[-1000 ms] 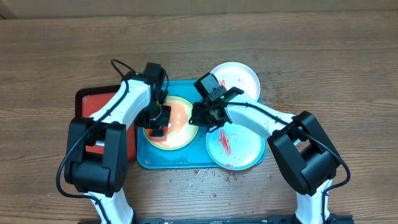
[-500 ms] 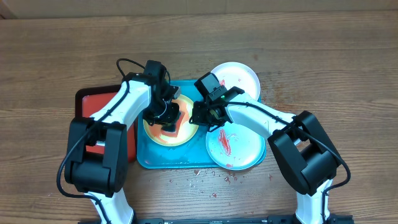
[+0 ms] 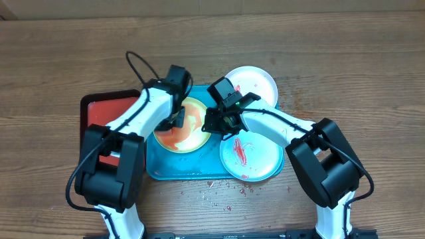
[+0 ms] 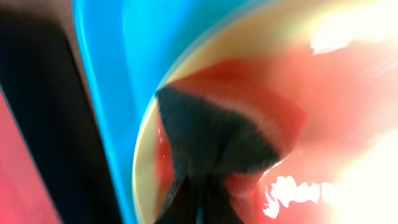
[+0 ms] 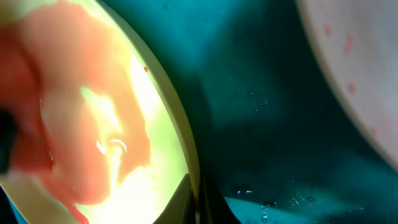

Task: Clean dirty plates on tray and stack at the side
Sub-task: 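Scrub the yellow plate with the sponge while the right gripper holds it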

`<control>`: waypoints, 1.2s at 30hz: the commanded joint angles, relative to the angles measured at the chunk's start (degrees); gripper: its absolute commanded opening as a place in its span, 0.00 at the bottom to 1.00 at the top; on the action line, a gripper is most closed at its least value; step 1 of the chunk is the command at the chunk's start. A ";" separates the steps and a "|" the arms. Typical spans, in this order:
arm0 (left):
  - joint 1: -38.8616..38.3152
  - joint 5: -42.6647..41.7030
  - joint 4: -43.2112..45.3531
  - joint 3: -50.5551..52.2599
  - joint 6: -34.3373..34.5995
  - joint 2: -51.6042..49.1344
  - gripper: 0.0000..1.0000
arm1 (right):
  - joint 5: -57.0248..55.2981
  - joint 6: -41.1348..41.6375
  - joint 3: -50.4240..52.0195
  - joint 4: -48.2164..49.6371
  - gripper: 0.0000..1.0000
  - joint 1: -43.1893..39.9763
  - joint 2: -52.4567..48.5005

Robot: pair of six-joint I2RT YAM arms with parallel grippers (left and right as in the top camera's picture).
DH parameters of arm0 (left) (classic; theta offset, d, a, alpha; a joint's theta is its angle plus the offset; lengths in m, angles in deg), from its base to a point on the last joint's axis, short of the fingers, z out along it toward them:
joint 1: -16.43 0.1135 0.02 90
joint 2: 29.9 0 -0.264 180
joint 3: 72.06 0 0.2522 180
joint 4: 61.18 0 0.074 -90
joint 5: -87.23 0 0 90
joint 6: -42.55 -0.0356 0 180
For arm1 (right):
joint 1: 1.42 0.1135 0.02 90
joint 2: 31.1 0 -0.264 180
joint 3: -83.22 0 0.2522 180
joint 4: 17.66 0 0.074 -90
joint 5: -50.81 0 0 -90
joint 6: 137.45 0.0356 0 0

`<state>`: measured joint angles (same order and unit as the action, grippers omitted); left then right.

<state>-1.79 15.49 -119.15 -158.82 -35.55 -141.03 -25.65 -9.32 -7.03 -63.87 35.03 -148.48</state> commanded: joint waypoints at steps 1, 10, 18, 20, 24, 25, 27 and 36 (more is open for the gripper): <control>-2.54 3.08 6.54 0.11 1.86 -0.74 0.04 | -1.01 -0.46 -0.02 -0.20 0.04 -0.15 -1.36; -3.78 -24.37 11.45 0.11 -6.38 -0.74 0.04 | -0.96 -0.63 -0.02 -0.39 0.04 -0.22 -1.36; -1.51 -28.63 -3.37 0.11 -12.17 -0.74 0.04 | 5.31 -1.49 0.20 -0.15 0.04 -3.39 -1.38; -0.02 -30.12 -4.85 0.11 -12.22 -0.74 0.04 | 7.76 -2.58 0.96 0.83 0.04 -4.48 -1.38; 1.49 -46.84 -7.98 0.11 -23.80 -0.74 0.04 | 10.45 -2.56 3.32 3.67 0.04 -5.84 -1.38; 1.49 -49.22 -8.55 0.11 -26.01 -0.74 0.04 | 11.04 -2.56 3.56 4.17 0.04 -6.01 -1.38; 1.22 -49.70 -8.59 0.11 -27.15 -0.74 0.04 | 11.19 -2.56 3.58 4.33 0.04 -6.21 -1.38; 2.36 -14.62 3.21 0.09 -0.83 -0.74 0.04 | 10.91 -2.60 3.58 4.26 0.04 -6.19 -1.38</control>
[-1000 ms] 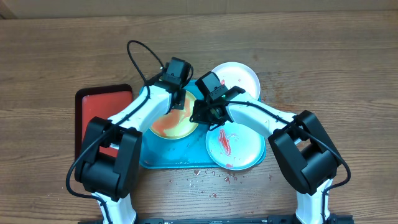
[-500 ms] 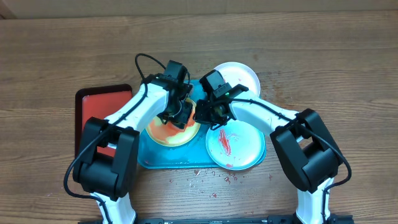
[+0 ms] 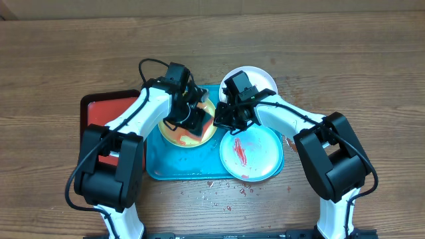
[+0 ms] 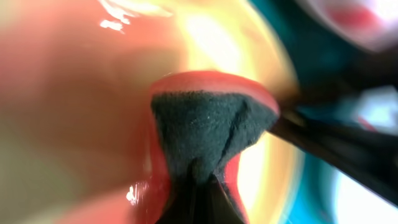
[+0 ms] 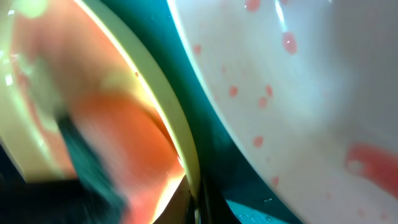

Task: Clean dirty plates on tray and stack at the side
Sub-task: 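Scrub the yellow plate with the sponge while the right gripper holds it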

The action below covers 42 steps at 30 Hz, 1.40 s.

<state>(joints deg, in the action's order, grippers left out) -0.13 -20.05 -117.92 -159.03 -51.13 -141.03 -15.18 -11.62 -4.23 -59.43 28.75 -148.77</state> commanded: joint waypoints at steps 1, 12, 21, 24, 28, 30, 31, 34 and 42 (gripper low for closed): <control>0.76 27.08 2.03 0.31 18.67 -0.74 0.04 | 0.09 -0.28 0.79 -0.28 0.04 0.09 -1.09; -0.02 30.71 -12.28 0.33 21.55 -0.74 0.04 | -0.37 -0.26 0.79 -0.07 0.04 0.11 -1.09; -1.86 -15.30 -12.11 0.33 -10.67 -0.74 0.04 | -0.35 -0.26 0.79 -0.09 0.04 0.11 -1.09; -1.86 -15.30 -5.88 0.33 -9.81 -0.74 0.04 | -0.35 -0.26 0.79 -0.09 0.04 0.11 -1.09; -1.79 -7.58 3.69 0.33 0.42 -0.74 0.04 | -0.35 -0.28 0.79 -0.15 0.04 0.11 -1.09; -1.75 1.99 7.34 0.33 7.80 -0.74 0.04 | -0.35 -0.26 0.79 -0.26 0.04 0.11 -1.09; -1.73 7.63 8.70 0.33 11.47 -0.74 0.04 | -0.37 -0.28 0.79 -0.31 0.04 0.11 -1.09; -1.29 23.58 10.51 0.33 19.69 -0.74 0.04 | -0.35 -0.28 0.79 -0.35 0.04 0.11 -1.09; -0.31 38.49 2.45 0.35 22.16 -0.74 0.04 | -0.37 -0.28 0.79 -0.33 0.04 0.11 -1.09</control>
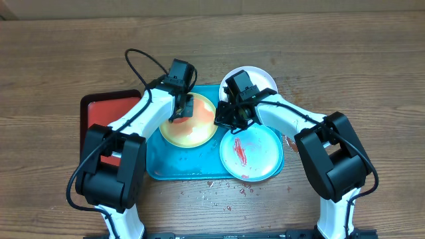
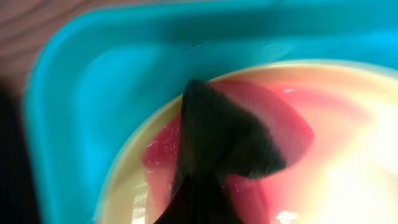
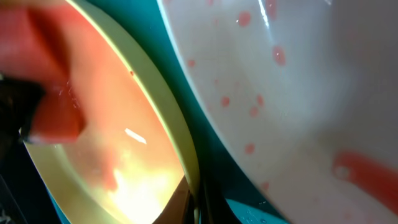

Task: Clean dirty plates on tray and stack at the side
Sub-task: 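Scrub the yellow plate with the sponge while the right gripper holds it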

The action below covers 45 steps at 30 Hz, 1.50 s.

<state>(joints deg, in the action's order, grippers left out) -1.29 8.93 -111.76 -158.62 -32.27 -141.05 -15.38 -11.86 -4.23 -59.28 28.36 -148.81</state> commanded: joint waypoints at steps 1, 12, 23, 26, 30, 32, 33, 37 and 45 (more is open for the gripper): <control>0.83 8.68 -6.21 -0.07 3.28 -0.72 0.04 | -0.17 -0.04 0.79 -0.46 0.04 0.50 -1.05; 0.72 -38.42 -21.33 -0.07 -29.05 -0.72 0.04 | -0.17 -0.02 0.79 -0.22 0.04 0.50 -1.05; 0.92 -23.87 1.99 -0.07 -13.29 -0.72 0.04 | -0.15 -0.04 0.79 -0.55 0.04 0.50 -1.05; 0.92 -11.65 6.21 -0.07 -8.09 -0.72 0.04 | -0.17 -0.04 0.79 -0.57 0.04 0.50 -1.05; 0.92 7.52 2.73 -0.07 3.85 -0.72 0.04 | -0.17 -0.04 0.79 -0.72 0.04 0.50 -1.05; 0.83 13.64 -2.40 -0.07 10.23 -0.72 0.04 | -0.20 -0.04 0.79 -0.70 0.04 0.50 -1.05; 0.76 14.40 -5.09 -0.07 11.65 -0.72 0.04 | -0.20 -0.04 0.79 -0.68 0.04 0.50 -1.05; 0.76 8.11 -13.75 -0.07 11.06 -0.72 0.04 | -0.20 -0.04 0.79 -0.46 0.04 0.50 -1.05; 0.76 -40.79 -19.89 -0.07 -25.73 -0.72 0.04 | -0.17 -0.02 0.79 -0.22 0.04 0.50 -1.05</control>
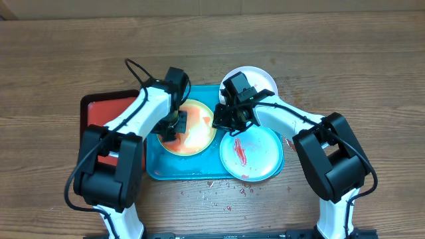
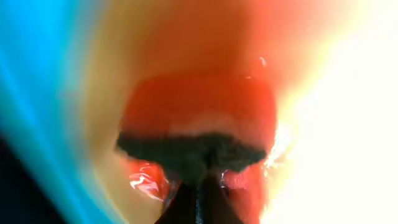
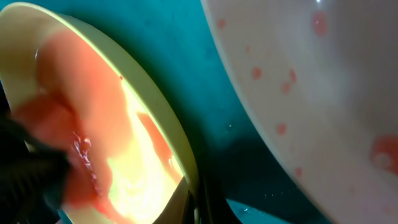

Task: Clean dirty plates on tray and stack at the side
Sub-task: 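Scrub the yellow plate with the sponge while the right gripper holds it, then lift the sponge away from the plate with the left gripper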

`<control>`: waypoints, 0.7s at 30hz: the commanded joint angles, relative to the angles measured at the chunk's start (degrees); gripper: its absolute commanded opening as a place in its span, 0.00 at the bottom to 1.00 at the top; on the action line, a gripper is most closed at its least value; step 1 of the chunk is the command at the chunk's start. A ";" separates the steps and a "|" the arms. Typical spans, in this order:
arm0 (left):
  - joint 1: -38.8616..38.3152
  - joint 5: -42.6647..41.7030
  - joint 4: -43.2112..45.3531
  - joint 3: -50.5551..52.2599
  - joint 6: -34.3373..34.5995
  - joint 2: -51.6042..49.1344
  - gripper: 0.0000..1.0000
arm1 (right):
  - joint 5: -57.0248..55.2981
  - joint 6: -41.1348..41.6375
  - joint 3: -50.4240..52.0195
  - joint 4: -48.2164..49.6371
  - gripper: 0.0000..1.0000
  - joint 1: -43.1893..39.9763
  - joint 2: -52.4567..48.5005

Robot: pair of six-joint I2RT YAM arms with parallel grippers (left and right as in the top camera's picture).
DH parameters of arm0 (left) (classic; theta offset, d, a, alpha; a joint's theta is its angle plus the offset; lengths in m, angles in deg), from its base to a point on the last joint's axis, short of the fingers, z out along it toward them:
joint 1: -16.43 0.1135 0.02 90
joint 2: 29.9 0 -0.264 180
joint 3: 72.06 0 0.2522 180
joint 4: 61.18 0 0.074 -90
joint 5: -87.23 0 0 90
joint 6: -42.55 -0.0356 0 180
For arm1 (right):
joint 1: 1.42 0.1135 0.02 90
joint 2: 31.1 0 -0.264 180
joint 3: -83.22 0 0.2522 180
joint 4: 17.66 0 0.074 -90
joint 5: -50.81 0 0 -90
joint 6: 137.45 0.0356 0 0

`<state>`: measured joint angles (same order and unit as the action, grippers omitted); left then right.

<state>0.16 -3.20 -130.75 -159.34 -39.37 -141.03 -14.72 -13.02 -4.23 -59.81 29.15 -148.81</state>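
Note:
A yellow plate (image 1: 189, 129) smeared with red sauce lies on the blue tray (image 1: 159, 166). My left gripper (image 1: 174, 125) is shut on a dark sponge (image 2: 193, 155) that presses on the plate's left part. My right gripper (image 1: 218, 121) is shut on the yellow plate's right rim (image 3: 186, 174). A pale blue plate (image 1: 251, 154) with a red smear lies at the tray's right. A white plate (image 1: 257, 81) with red spots sits behind it.
A red tray (image 1: 103, 109) lies to the left of the blue tray. Red crumbs (image 1: 229, 189) are scattered on the wooden table in front of the trays. The left arm's cable (image 1: 136, 70) loops above the table behind the tray.
My left gripper with the sponge has moved from the yellow plate's far edge to its left part. My right gripper still holds the plate's right rim.
The sponge was on the yellow plate's left side while my right gripper held its rim. Then the sponge was at the plate's right part, then at its far edge. Now it is back on the left. The sauce stays spread over the plate.

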 commanded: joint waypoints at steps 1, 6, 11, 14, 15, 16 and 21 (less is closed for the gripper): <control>-0.68 -31.34 -0.48 0.66 -20.46 -0.74 0.04 | -0.83 1.14 0.79 0.31 0.04 -0.28 -1.05; -0.66 -31.21 8.22 0.66 -19.32 -0.74 0.04 | -0.83 1.14 0.79 0.09 0.04 -0.28 -1.05; -0.59 -15.52 20.46 0.66 -5.81 -0.74 0.04 | -0.83 1.11 0.79 0.02 0.04 -0.28 -1.05; -0.57 -4.44 24.35 0.66 0.55 -0.74 0.04 | -0.83 1.11 0.79 0.00 0.04 -0.28 -1.05; -0.57 -0.31 24.92 0.66 2.21 -0.74 0.04 | -0.81 1.11 0.79 -0.02 0.04 -0.28 -1.05; -0.57 2.89 25.03 0.66 3.39 -0.74 0.04 | -0.83 1.11 0.79 -0.04 0.04 -0.28 -1.05; -0.57 16.61 21.64 0.59 9.57 -0.72 0.04 | -0.98 1.11 0.79 -0.15 0.04 -0.28 -1.05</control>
<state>-0.67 -1.87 -107.58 -158.66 -36.71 -141.07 -15.25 -11.68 -4.23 -59.48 28.95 -148.81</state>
